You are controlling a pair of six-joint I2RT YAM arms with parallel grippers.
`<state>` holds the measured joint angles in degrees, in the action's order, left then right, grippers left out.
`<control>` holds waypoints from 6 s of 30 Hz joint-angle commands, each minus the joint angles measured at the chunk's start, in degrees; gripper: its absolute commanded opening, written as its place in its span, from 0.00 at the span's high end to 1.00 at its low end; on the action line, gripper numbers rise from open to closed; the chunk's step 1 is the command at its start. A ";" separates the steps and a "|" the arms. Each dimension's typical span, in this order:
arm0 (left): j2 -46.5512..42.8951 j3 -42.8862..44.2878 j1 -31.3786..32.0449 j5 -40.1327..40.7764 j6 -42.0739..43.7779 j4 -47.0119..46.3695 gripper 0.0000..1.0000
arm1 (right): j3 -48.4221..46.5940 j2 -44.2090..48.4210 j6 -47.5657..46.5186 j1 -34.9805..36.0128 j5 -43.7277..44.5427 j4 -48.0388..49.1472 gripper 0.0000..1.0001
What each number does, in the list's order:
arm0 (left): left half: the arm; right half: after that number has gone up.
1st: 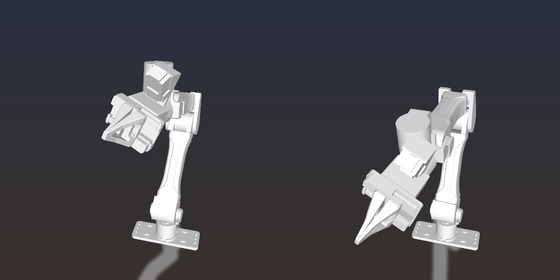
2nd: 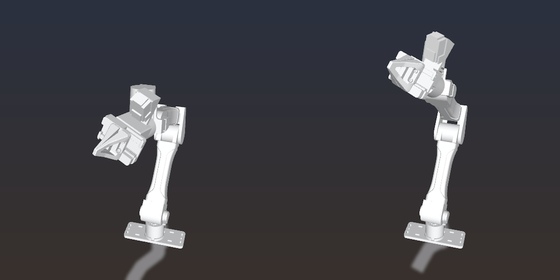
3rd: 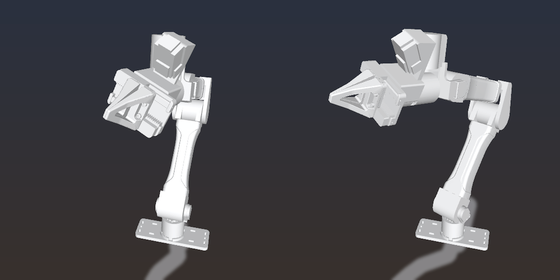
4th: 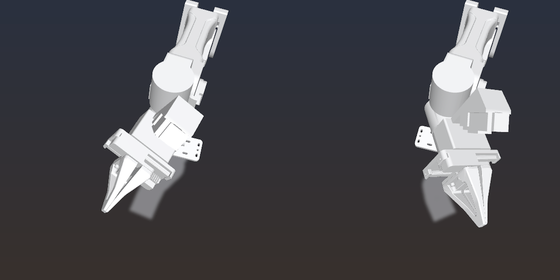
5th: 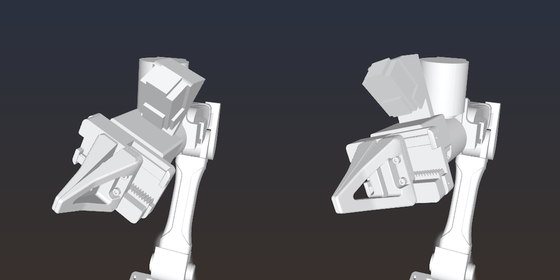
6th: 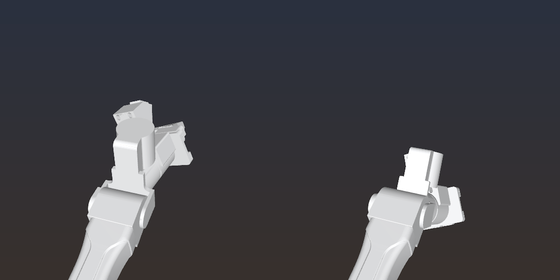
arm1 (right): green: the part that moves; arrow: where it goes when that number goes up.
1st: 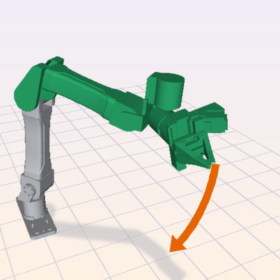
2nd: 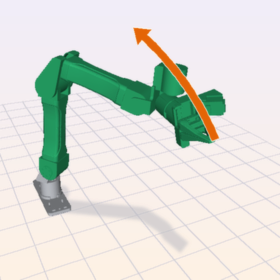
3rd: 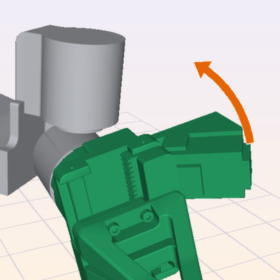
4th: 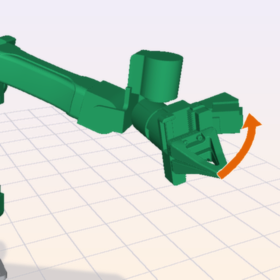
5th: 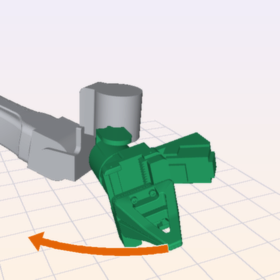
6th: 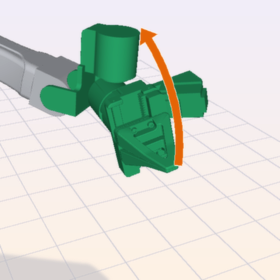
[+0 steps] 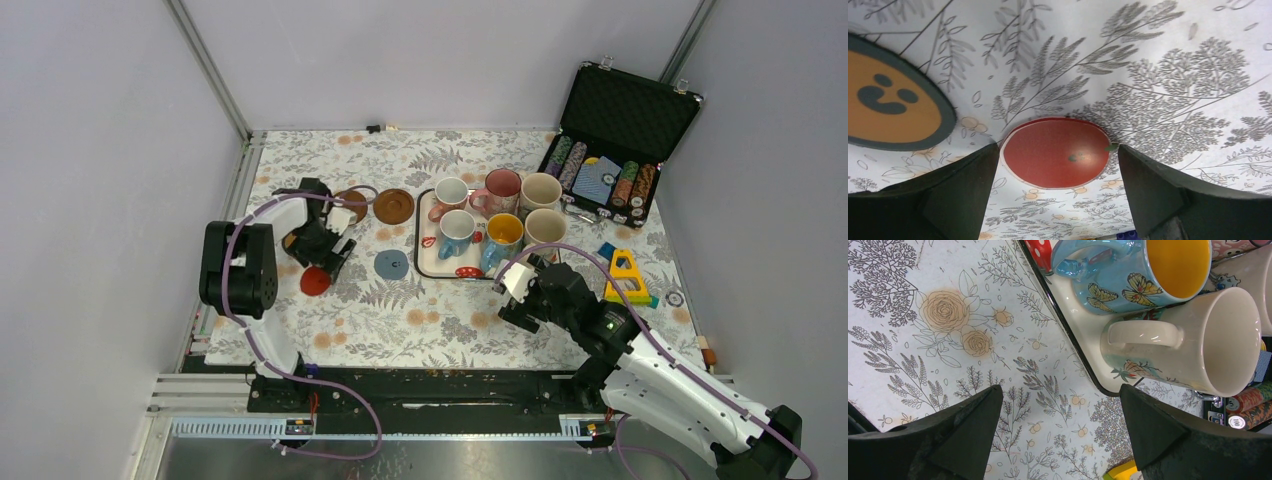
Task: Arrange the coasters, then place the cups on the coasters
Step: Move the coaster to the center of the board.
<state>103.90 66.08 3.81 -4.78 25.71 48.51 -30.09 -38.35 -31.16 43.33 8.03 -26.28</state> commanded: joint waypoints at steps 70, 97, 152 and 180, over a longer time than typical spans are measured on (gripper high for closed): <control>-1.82 -5.74 -0.85 -4.99 -1.02 -1.73 0.12 | -0.02 -1.14 0.16 -0.60 1.05 2.23 0.06; -4.63 -9.67 -0.66 -7.31 -0.21 -1.01 0.01 | -0.14 -0.67 0.41 -0.62 1.32 2.27 0.06; -10.08 -11.75 -0.56 -12.73 -5.77 -8.53 0.01 | -0.11 0.31 0.43 -0.57 1.95 2.30 0.06; -6.82 -6.90 7.36 -12.12 -6.31 -5.81 0.01 | -0.41 -2.42 0.22 -0.61 1.78 2.49 0.07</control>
<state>94.98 56.66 8.49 -12.91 20.49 43.05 -29.71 -40.32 -31.16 43.31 9.56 -25.76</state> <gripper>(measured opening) 0.985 0.935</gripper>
